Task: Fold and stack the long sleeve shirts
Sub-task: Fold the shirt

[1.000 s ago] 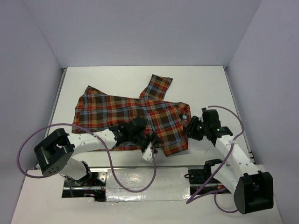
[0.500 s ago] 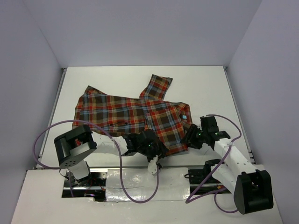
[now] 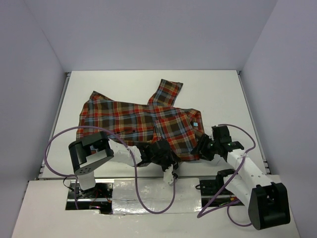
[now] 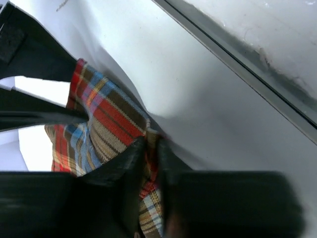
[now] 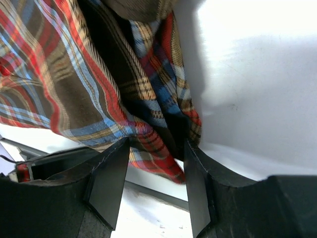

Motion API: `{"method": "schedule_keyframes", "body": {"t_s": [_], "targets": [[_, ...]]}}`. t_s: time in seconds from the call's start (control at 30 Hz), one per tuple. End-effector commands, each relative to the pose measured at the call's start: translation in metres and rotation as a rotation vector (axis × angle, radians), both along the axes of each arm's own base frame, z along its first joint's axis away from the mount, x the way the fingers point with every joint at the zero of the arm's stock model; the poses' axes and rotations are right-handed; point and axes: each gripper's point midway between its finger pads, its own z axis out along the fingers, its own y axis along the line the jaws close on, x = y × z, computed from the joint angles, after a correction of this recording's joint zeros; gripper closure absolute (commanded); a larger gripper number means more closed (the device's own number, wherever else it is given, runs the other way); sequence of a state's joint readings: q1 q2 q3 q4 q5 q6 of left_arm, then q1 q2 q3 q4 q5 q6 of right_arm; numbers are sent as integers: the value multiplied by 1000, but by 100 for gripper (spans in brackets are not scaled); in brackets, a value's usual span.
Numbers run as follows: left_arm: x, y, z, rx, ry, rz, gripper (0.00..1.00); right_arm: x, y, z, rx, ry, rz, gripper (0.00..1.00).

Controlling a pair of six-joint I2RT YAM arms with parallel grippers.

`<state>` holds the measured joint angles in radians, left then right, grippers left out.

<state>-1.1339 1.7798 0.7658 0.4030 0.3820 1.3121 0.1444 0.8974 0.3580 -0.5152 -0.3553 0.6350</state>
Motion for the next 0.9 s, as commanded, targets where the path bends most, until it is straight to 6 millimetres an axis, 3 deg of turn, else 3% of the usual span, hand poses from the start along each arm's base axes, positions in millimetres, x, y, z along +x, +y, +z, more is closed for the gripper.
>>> {"method": "schedule_keyframes", "body": {"t_s": [0.0, 0.13, 0.17, 0.23, 0.27, 0.33, 0.43, 0.67, 0.87], "targets": [[0, -4, 2, -16, -9, -1, 74, -6, 3, -2, 12, 0, 7, 47], [3, -8, 13, -61, 20, 40, 100, -8, 2, -3, 9, 2, 6, 62], [4, -9, 17, -74, 24, 55, 100, -8, 2, -2, 8, 2, 8, 71], [6, -11, 25, -98, 69, 101, 100, -10, 3, -1, 11, 3, 12, 80], [9, -16, 37, -118, 87, 118, 100, -9, 4, 2, 23, -4, 11, 90], [8, -15, 44, -108, 177, 150, 100, -11, 6, 7, 30, 1, 22, 98], [-6, -9, 73, -118, 285, 103, 100, -12, 4, 17, 15, -4, 21, 100], [-59, 21, 85, -17, 531, 12, 100, -27, 5, 26, 20, 17, 43, 100], [-62, 35, 88, 4, 599, 66, 100, -51, 3, 37, 15, 58, 78, 100]]}}
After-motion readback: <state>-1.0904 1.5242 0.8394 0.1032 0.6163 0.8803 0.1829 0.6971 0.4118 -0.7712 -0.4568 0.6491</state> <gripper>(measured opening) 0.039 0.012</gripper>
